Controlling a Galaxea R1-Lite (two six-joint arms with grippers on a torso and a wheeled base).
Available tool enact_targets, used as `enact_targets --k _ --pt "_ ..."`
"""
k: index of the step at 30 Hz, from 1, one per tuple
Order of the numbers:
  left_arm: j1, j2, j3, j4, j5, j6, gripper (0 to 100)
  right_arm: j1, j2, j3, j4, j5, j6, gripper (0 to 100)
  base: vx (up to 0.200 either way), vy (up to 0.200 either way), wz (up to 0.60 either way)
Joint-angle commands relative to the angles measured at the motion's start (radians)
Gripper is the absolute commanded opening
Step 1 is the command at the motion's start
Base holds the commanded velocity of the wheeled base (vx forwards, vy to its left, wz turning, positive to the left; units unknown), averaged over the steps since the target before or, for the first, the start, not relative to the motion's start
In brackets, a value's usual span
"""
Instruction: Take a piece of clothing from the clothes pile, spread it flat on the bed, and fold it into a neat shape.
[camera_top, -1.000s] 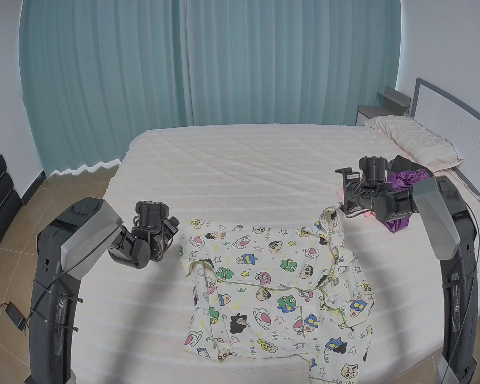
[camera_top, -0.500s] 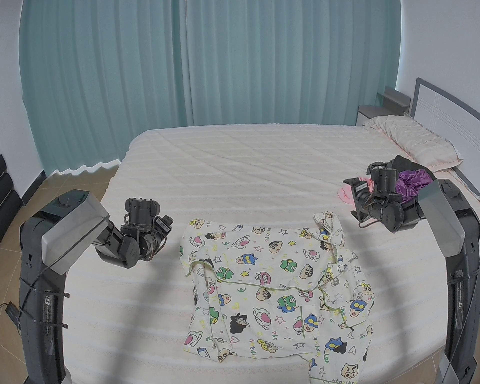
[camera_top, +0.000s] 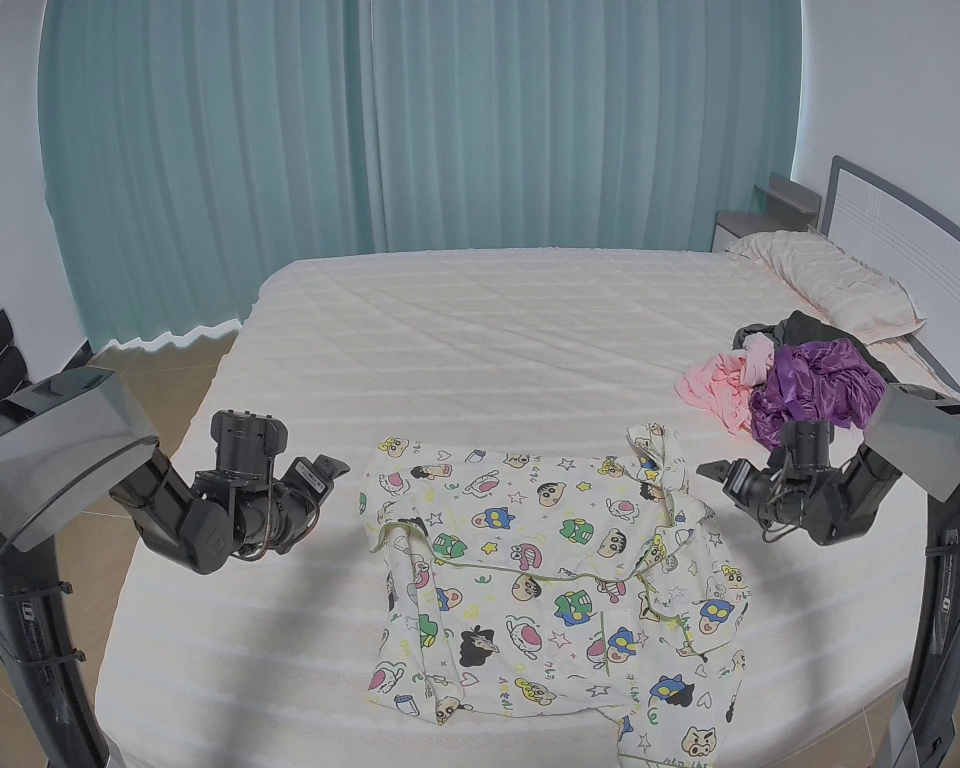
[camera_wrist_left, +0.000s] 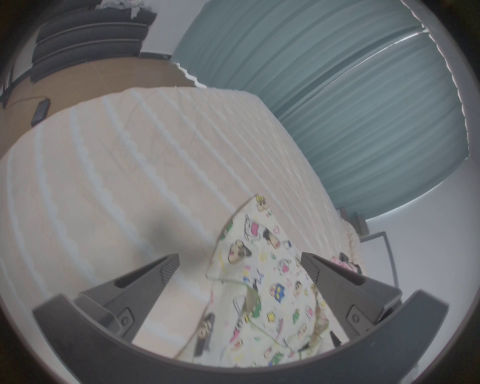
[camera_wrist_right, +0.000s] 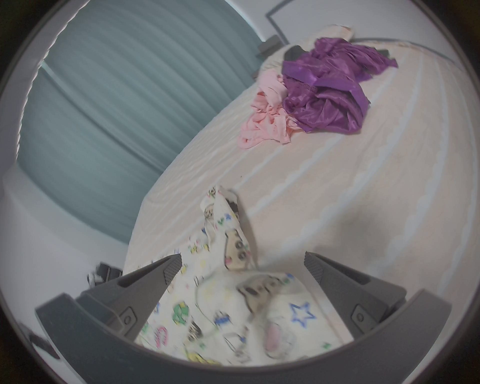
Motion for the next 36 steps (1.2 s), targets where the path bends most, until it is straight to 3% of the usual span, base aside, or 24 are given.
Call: enact_targets --k 1,6,14,20,31,36 --pt "-0.091 -0.183 0.251 -0.093 -0.097 -0.132 100 -0.094 -0.083 0.358 -0.269 0.135 -0.271 100 0.000 0.000 0.00" --pt "-0.129 -0.171 0.302 -0.195 -0.100 -0.157 100 -0.099 -0.051 0.382 -0.269 0.189 -0.287 100 0.000 0.000 0.00" --pt "-0.127 -0.123 0.365 -0.330 -0.120 -0.160 100 -0.094 -0.002 0.385 -0.272 0.244 -0.342 100 0.000 0.000 0.00" --pt "-0.127 -0.063 0.395 -0.442 -0.122 -0.160 100 -0.079 0.063 0.339 -0.272 0.229 -0.342 100 0.000 0.000 0.00" --pt "-0.126 -0.034 0.392 -0.452 -0.122 -0.160 100 -0.063 0.095 0.307 -0.261 0.220 -0.331 100 0.000 0.000 0.00" --pt "-0.126 -0.034 0.394 -0.452 -0.122 -0.162 100 -0.069 0.075 0.304 -0.275 0.213 -0.281 100 0.000 0.000 0.00"
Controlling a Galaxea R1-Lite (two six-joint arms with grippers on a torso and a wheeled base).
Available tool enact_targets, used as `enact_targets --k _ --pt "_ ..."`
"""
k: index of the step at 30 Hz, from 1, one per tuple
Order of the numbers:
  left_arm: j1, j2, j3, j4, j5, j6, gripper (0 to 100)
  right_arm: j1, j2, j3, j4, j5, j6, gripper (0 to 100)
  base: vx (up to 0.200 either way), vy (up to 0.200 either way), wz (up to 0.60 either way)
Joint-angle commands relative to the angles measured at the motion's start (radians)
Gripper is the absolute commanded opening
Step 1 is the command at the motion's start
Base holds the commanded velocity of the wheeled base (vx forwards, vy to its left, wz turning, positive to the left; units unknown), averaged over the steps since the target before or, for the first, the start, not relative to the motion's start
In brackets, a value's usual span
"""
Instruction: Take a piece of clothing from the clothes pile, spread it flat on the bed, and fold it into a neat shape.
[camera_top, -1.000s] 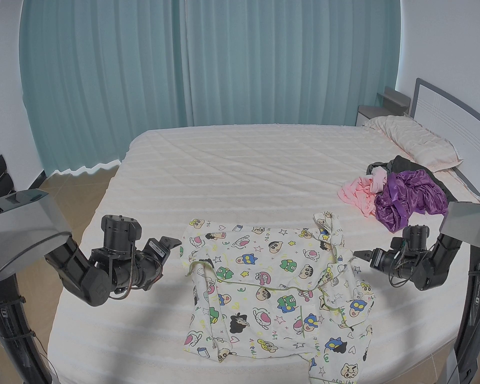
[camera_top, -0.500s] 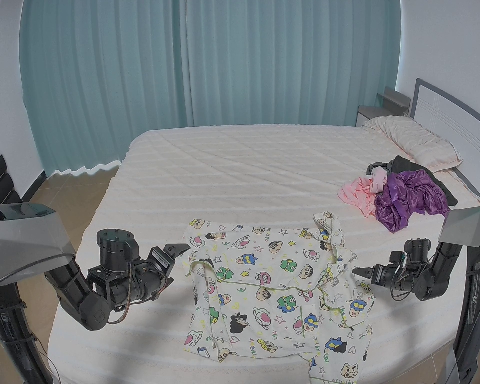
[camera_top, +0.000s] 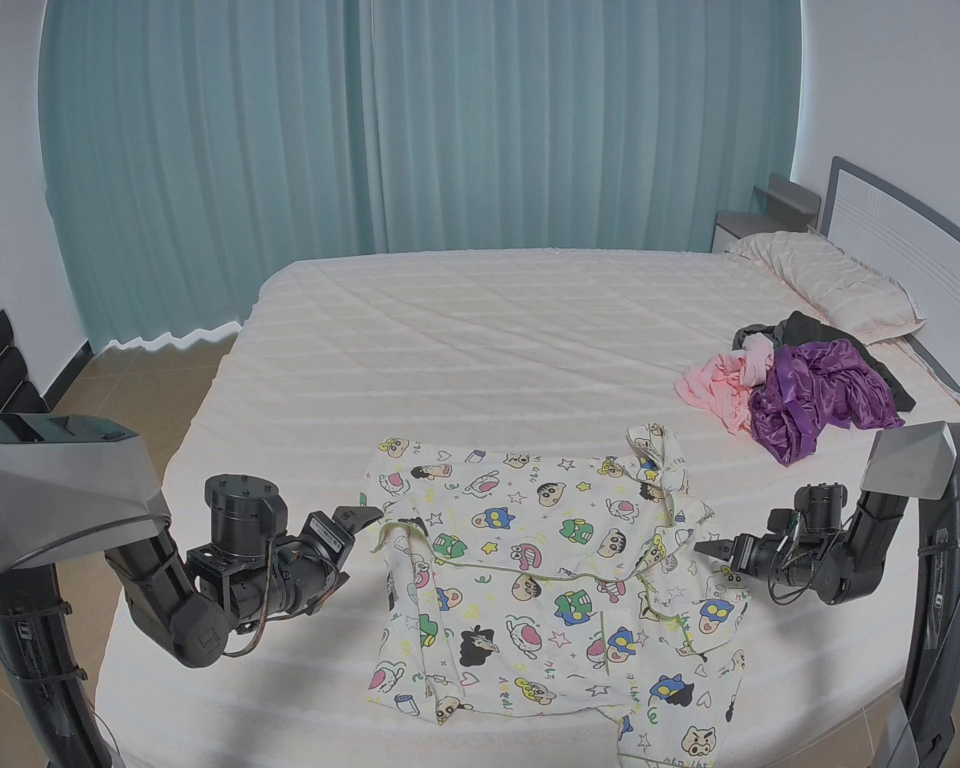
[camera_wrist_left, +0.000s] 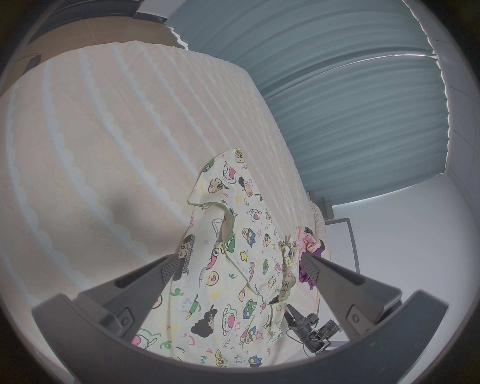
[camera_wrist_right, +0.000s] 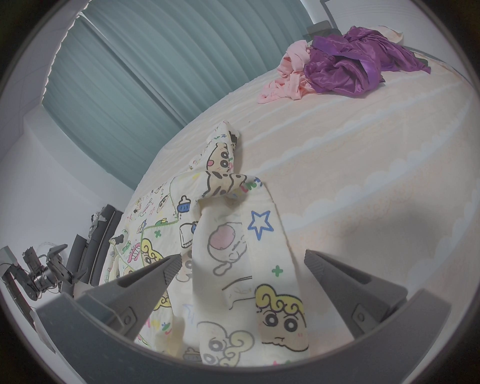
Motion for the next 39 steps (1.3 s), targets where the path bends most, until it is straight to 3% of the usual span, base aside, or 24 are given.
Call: enact_targets --k 1,11,15,20,31,32,39 --pt "0.000 0.010 0.002 0.000 0.001 -0.001 100 -0.012 -0.021 -0.011 0.001 -0.008 0.025 100 0.000 0.000 0.00" --pt "0.000 0.011 0.002 0.000 0.001 -0.001 100 -0.029 -0.019 -0.026 0.010 -0.132 0.023 100 0.000 0.000 0.00" --pt "0.000 0.011 0.000 0.000 0.001 0.001 100 -0.004 -0.015 -0.018 0.012 -0.146 -0.016 100 0.000 0.000 0.00" --pt "0.000 0.013 0.002 0.000 0.002 0.001 100 0.045 0.036 -0.045 0.012 -0.233 -0.035 100 0.000 0.000 0.00" --pt "0.000 0.019 0.002 0.000 0.004 0.001 100 0.096 0.033 -0.049 0.027 -0.245 -0.036 100 0.000 0.000 0.00" --pt "0.000 0.019 0.002 0.000 0.004 0.002 100 0.096 0.033 -0.051 0.027 -0.245 -0.036 0 0.000 0.000 0.00" --pt "0.000 0.019 0.002 0.000 0.004 0.002 100 0.093 0.005 -0.040 0.027 -0.244 -0.033 0 0.000 0.000 0.00"
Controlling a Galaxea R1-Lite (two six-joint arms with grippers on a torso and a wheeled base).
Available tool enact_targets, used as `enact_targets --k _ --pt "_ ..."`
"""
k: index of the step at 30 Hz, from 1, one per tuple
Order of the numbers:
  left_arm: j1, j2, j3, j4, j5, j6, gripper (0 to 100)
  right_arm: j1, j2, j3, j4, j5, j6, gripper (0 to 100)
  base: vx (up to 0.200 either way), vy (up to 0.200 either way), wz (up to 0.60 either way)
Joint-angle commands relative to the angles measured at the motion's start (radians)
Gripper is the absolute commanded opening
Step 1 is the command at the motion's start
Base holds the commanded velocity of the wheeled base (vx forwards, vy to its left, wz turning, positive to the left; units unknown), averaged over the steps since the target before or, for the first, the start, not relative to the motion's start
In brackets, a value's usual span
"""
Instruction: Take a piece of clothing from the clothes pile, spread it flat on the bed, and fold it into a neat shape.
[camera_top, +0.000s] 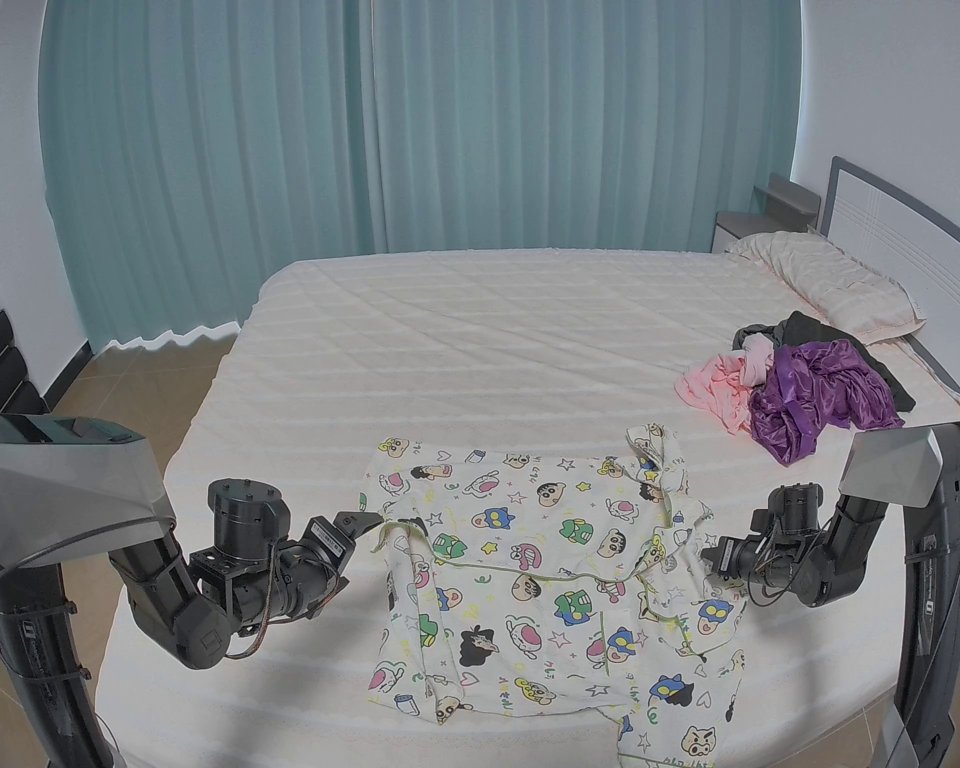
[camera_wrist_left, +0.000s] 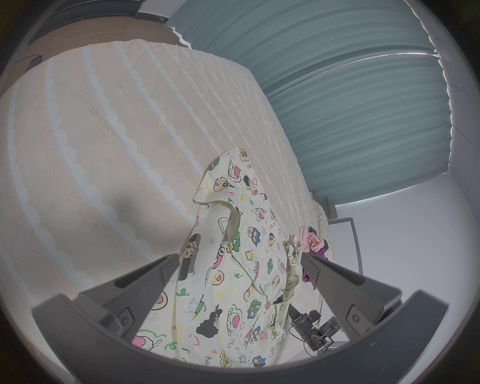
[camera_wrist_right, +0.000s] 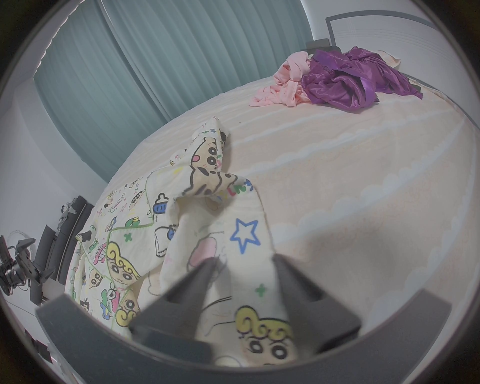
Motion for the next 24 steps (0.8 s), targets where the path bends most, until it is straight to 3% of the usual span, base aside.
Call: enact_targets --k 1,9,24 --pt "0.000 0.002 0.000 -0.001 0.000 0.000 100 -0.004 -0.020 0.010 -0.003 0.000 0.004 0 0.000 0.000 0.00" --pt "0.000 0.002 0.000 -0.001 0.002 0.000 100 -0.024 -0.050 0.033 -0.005 0.000 0.006 0 0.000 0.000 0.00" --pt "0.000 0.015 0.000 -0.001 0.008 0.006 100 -0.159 -0.090 0.033 0.044 -0.004 0.004 0 0.000 0.000 0.00"
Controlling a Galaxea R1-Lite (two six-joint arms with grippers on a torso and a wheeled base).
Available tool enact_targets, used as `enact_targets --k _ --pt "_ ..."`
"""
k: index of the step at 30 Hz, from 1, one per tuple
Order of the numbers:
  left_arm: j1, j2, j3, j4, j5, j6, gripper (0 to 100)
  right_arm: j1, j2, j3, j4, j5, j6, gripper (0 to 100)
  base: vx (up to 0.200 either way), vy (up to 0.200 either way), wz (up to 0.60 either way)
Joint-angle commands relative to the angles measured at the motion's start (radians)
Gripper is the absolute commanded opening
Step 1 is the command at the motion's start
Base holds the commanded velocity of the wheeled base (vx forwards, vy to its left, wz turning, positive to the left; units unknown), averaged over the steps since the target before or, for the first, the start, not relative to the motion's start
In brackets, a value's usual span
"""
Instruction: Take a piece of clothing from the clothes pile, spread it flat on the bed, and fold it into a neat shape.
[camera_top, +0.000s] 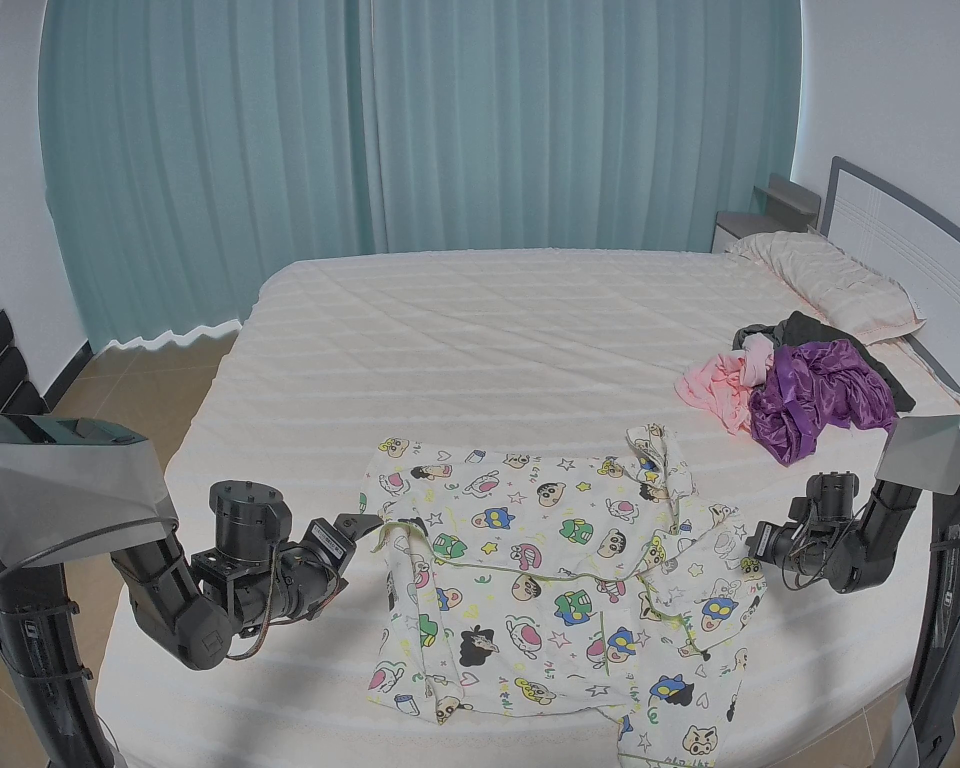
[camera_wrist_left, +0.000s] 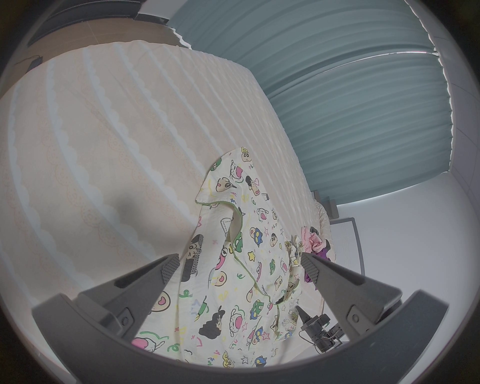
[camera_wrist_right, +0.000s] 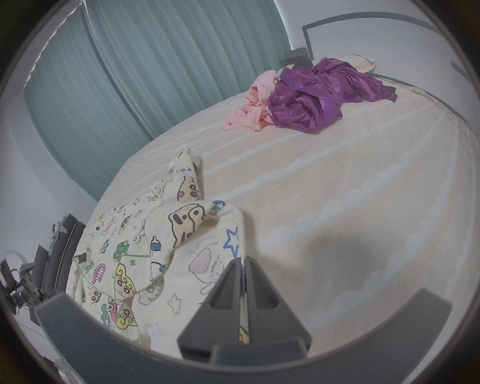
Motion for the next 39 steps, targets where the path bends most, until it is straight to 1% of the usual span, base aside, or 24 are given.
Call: enact_targets --k 1,10,14,20,21,24,26,28,29,33,38,39 --pt "-0.001 0.009 0.002 0.000 0.001 0.000 100 -0.045 -0.018 -0.012 0.044 -0.002 0.000 0 0.000 0.000 0.00" --pt "-0.001 0.009 0.002 0.000 0.002 0.002 100 -0.097 -0.032 -0.045 0.093 -0.013 -0.003 0 0.000 0.000 0.00" --pt "-0.001 0.010 0.002 0.001 0.002 0.002 100 -0.103 -0.033 -0.058 0.110 -0.013 -0.003 0 0.000 0.000 0.00" --pt "-0.001 0.010 0.003 0.000 0.002 0.002 100 -0.102 -0.042 -0.047 0.117 0.015 -0.005 0 0.000 0.000 0.00" --pt "-0.003 0.010 0.003 0.000 0.002 0.002 100 -0.102 -0.042 -0.045 0.117 0.026 -0.005 100 0.000 0.000 0.00" --pt "-0.003 0.010 0.005 0.001 0.002 0.002 100 -0.102 -0.044 -0.039 0.119 0.050 -0.005 100 0.000 0.000 0.00" --pt "-0.003 0.010 0.003 0.000 0.002 0.002 100 -0.100 -0.044 -0.027 0.119 0.078 -0.006 100 0.000 0.000 0.00" --pt "-0.003 0.010 0.005 0.001 0.002 0.002 100 -0.100 -0.044 -0.027 0.119 0.079 -0.006 100 0.000 0.000 0.00" --pt "-0.003 0.010 0.003 0.000 0.002 0.002 100 -0.096 -0.036 -0.019 0.119 0.101 -0.009 100 0.000 0.000 0.00" --pt "-0.003 0.010 0.003 0.000 0.001 0.002 100 -0.076 -0.026 -0.012 0.120 0.118 -0.017 100 0.000 0.000 0.00" --pt "-0.003 0.010 0.003 0.000 0.001 0.000 100 -0.039 -0.003 -0.005 0.119 0.122 -0.026 100 0.000 0.000 0.00" --pt "-0.003 0.010 0.003 0.000 0.001 0.000 100 -0.036 0.000 -0.009 0.119 0.122 -0.026 0 0.000 0.000 0.00"
